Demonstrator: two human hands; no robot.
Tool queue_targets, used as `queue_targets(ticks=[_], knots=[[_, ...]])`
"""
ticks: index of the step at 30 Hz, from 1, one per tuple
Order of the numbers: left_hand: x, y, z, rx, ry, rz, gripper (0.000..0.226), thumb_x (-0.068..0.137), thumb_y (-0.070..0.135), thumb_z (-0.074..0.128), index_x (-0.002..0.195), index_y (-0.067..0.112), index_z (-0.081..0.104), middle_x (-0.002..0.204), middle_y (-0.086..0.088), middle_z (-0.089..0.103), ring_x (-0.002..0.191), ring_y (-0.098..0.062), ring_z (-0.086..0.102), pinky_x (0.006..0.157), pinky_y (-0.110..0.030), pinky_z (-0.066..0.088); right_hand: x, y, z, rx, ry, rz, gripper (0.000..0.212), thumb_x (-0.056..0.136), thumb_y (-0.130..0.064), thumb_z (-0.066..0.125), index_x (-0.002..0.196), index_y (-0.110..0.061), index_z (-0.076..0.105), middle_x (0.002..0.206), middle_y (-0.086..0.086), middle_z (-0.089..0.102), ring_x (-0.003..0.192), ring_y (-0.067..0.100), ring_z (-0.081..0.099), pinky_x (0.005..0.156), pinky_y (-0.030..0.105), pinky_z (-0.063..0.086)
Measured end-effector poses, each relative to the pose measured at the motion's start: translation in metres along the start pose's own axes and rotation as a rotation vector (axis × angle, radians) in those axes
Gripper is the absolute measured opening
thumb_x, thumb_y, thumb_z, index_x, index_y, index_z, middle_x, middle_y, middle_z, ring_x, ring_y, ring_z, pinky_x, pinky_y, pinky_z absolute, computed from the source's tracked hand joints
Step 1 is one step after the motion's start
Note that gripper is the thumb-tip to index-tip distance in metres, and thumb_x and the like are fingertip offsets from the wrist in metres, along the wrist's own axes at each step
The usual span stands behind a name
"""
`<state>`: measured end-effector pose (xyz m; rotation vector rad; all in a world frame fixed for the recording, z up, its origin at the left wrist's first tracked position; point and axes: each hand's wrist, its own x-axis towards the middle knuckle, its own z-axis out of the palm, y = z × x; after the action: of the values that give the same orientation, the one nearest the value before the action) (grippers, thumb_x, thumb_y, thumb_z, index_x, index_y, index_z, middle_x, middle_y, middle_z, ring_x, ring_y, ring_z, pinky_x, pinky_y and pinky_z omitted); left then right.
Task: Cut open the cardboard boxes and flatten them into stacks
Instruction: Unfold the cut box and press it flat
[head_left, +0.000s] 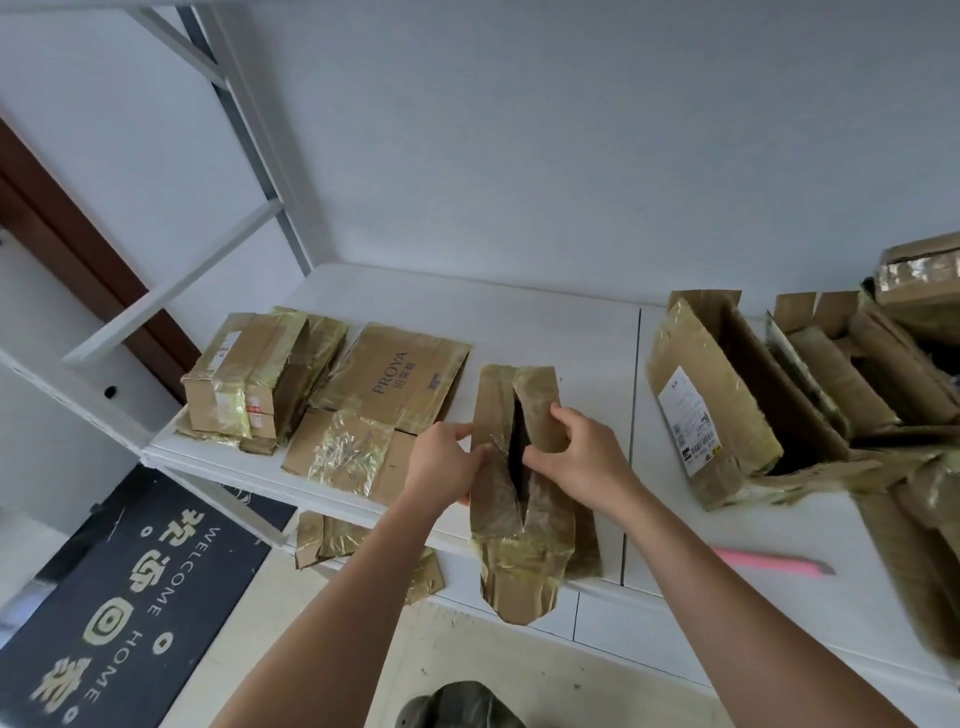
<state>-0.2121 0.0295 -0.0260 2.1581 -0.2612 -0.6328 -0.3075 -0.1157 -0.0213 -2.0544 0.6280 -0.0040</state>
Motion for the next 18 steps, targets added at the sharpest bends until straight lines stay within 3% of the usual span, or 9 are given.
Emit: queue_targets(ticks=[7,10,13,15,18], knots=[[0.005,-0.005,0.001,0.056,0.015,0.018,0.028,0.095,0.019,0.063,0.122,0.018,0.067,0.113,-0.008,0.070,0.061,-0.030,0.072,0.060,-0.044,0.061,0.001,0.009,-0.017,0.168,-0.060,0.029,0.075,0.085,-0.028,0.070,0.151,-0.017,0.036,0.143,0.003,0.052,0.126,0.018,0.053,0.104,0.037,0.048],[0.005,-0.006,0.001,0.102,0.047,0.038,0.029,0.096,0.018,0.061,0.124,0.019,0.066,0.096,-0.006,0.073,0.062,-0.028,0.071,0.062,-0.040,0.061,0.002,0.014,-0.024,0.373,-0.102,0.075,0.055,0.089,-0.015,0.065,0.142,-0.020,0.049,0.122,0.004,0.063,0.105,0.018,0.064,0.087,0.037,0.057],[0.003,-0.010,-0.003,0.138,0.096,0.045,0.029,0.096,0.020,0.060,0.124,0.020,0.067,0.082,0.001,0.071,0.068,-0.023,0.070,0.065,-0.037,0.061,-0.004,0.025,-0.026,0.611,-0.118,0.158,0.021,0.095,-0.002,0.053,0.112,-0.007,0.065,0.097,0.009,0.068,0.090,0.023,0.065,0.067,0.030,0.054],[0.004,-0.015,-0.006,0.095,0.095,0.035,0.026,0.095,0.022,0.062,0.120,0.022,0.069,0.078,0.005,0.069,0.068,-0.018,0.069,0.063,-0.036,0.061,-0.009,0.036,-0.018,0.705,-0.117,0.191,0.024,0.097,-0.002,0.052,0.115,-0.008,0.065,0.101,0.011,0.069,0.092,0.020,0.066,0.067,0.027,0.053],[0.005,-0.018,-0.011,0.090,0.108,0.013,0.028,0.093,0.027,0.065,0.120,0.018,0.069,0.073,0.003,0.067,0.065,-0.015,0.067,0.059,-0.031,0.059,-0.010,0.043,-0.008,0.730,-0.061,0.131,0.050,0.097,-0.008,0.057,0.143,-0.024,0.047,0.122,0.003,0.065,0.107,0.015,0.063,0.077,0.027,0.054]])
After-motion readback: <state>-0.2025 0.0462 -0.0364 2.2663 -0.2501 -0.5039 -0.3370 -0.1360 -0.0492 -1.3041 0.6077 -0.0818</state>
